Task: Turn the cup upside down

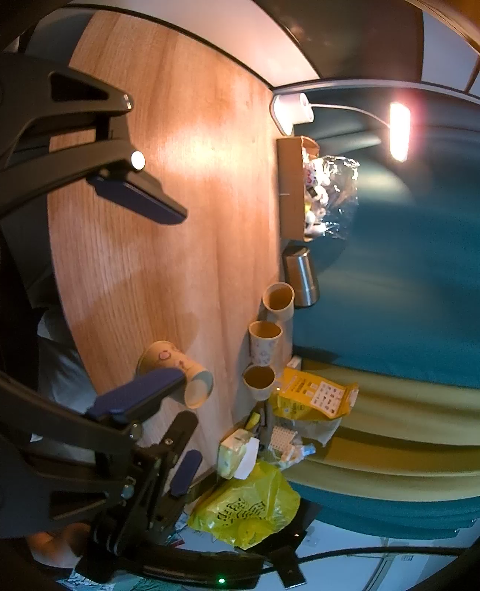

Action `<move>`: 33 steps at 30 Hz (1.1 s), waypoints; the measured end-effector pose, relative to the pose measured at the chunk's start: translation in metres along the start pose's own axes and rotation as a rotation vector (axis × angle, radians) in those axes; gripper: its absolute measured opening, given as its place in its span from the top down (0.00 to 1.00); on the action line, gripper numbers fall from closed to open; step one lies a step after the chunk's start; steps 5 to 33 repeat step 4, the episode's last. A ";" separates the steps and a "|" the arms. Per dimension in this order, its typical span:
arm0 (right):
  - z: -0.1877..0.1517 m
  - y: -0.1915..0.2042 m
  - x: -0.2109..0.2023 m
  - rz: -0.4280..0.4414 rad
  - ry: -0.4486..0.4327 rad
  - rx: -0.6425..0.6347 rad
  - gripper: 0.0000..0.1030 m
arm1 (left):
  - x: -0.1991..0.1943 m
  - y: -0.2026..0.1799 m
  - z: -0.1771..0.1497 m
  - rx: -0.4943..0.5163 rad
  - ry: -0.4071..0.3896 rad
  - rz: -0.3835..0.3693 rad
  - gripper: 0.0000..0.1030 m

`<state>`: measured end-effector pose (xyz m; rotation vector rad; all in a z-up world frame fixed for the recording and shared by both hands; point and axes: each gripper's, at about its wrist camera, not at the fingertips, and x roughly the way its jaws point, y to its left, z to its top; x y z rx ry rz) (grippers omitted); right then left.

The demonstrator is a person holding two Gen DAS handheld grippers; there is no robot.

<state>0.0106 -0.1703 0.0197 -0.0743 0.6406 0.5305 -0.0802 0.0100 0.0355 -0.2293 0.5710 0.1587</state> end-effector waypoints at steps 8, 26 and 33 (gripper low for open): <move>0.001 -0.001 0.003 0.003 0.006 0.002 0.26 | 0.003 0.001 0.000 -0.004 0.004 0.003 0.21; 0.001 -0.001 0.003 0.003 0.006 0.002 0.26 | 0.003 0.001 0.000 -0.004 0.004 0.003 0.21; 0.001 -0.001 0.003 0.003 0.006 0.002 0.26 | 0.003 0.001 0.000 -0.004 0.004 0.003 0.21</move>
